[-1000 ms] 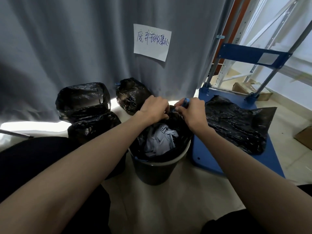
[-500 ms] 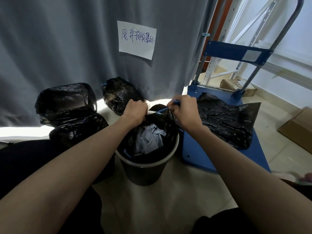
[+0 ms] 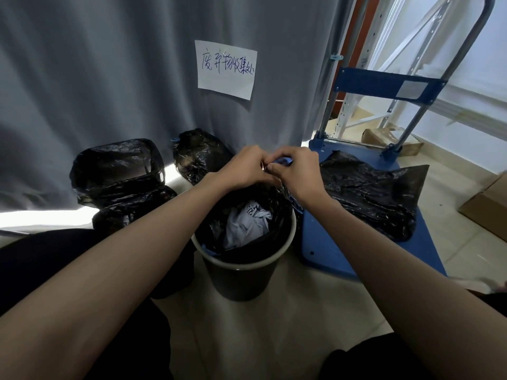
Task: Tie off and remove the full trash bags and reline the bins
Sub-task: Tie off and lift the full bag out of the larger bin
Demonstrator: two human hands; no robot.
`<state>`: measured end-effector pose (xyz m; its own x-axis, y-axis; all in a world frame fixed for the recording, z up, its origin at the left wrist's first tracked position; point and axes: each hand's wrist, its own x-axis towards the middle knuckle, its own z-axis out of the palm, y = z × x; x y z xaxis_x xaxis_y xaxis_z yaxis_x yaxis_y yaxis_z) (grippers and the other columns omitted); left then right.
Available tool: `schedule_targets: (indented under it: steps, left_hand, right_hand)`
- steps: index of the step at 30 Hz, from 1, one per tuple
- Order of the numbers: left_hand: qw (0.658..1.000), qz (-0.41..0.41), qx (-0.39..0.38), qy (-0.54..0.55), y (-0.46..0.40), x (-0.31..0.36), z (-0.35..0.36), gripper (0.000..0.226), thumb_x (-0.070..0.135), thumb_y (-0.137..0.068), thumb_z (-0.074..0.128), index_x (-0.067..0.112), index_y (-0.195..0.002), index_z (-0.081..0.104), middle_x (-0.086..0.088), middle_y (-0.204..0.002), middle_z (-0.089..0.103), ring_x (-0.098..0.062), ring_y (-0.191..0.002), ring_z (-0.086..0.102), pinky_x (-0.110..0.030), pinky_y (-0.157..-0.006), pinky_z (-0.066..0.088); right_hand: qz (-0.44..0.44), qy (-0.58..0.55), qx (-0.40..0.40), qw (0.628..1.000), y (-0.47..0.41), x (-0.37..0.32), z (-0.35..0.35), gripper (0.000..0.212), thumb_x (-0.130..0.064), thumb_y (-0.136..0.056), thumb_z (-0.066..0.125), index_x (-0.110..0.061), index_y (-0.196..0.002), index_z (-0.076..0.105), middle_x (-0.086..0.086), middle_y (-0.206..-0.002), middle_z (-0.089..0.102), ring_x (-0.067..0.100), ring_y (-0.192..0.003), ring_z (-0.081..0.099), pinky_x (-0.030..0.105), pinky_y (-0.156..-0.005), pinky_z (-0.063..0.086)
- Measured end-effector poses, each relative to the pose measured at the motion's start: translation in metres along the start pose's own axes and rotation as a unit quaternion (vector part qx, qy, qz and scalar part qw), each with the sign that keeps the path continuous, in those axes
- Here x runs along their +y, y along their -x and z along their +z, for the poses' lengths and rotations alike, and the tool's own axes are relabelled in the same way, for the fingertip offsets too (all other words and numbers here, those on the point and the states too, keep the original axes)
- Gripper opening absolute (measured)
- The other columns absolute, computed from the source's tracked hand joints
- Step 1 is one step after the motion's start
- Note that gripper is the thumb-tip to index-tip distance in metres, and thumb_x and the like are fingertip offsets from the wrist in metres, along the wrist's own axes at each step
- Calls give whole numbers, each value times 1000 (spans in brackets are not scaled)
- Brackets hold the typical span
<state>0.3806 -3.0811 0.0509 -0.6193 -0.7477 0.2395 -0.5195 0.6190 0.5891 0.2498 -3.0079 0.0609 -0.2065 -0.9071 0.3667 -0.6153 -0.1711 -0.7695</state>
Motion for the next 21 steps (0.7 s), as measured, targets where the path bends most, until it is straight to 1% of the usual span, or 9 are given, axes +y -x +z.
schedule_targets:
  steps: [3,5,6,8,10,14,17,19,21]
  left_hand:
    - [1000,-1,26,3,2,0,-2,39,21,-67,82,33,-47,51,10,-45,45,5,-45,38,-20,-48,30]
    - [999,-25,32,-24,3,0,-4,33,23,-67,83,31,-51,55,6,-47,47,3,-49,41,-25,-53,38]
    - [997,-43,40,-44,3,1,-6,30,26,-67,84,29,-53,57,4,-50,51,-4,-53,48,-28,-56,42]
    - [992,-70,54,-94,4,3,-10,24,29,-66,84,20,-58,63,0,-58,59,-16,-62,60,-31,-60,48]
    - [991,-54,41,-118,6,6,-15,13,28,-69,82,19,-72,73,0,-69,68,-18,-71,65,-34,-66,53]
    - [983,-19,2,-182,12,8,-23,12,27,-74,79,20,-83,74,-3,-86,69,-24,-83,64,-40,-75,53]
    - [971,-11,-18,-239,15,7,-26,11,28,-79,75,20,-86,74,-6,-93,67,-29,-89,64,-42,-78,52]
    - [964,-13,-24,-264,17,6,-29,11,28,-81,73,18,-86,73,-7,-92,67,-32,-89,63,-42,-77,52]
    - [959,-19,-20,-281,19,4,-31,11,26,-82,72,16,-87,73,-8,-93,67,-33,-90,63,-42,-76,52]
  right_hand:
    - [-8,-4,-4,1000,2,-2,-2,19,0,-77,73,-17,-85,75,0,-83,71,-1,-70,63,3,-63,45]
    - [-6,11,-3,1000,1,1,-2,24,2,-75,72,-15,-92,70,0,-84,69,3,-67,61,12,-59,47]
    - [6,16,-6,1000,1,4,-1,28,0,-74,74,-13,-97,65,1,-85,66,7,-66,58,17,-57,46]
    - [49,50,-24,997,1,12,3,37,-6,-73,79,-9,-103,57,2,-88,59,13,-70,54,19,-57,41]
    - [81,115,-60,988,3,22,9,32,-13,-74,79,-9,-99,59,1,-85,58,16,-75,55,23,-62,40]
    - [101,180,-119,971,12,31,22,27,-29,-77,78,-15,-95,65,2,-89,64,21,-83,60,32,-74,49]
    - [90,223,-109,965,12,30,29,12,-22,-81,74,-13,-83,65,5,-86,66,26,-82,63,31,-68,46]
    - [89,235,-99,963,11,27,32,12,-19,-83,72,-9,-80,67,7,-82,67,28,-79,62,29,-65,42]
    - [85,249,-107,959,11,25,36,13,-19,-84,71,-8,-81,66,8,-83,66,29,-78,61,31,-65,44]
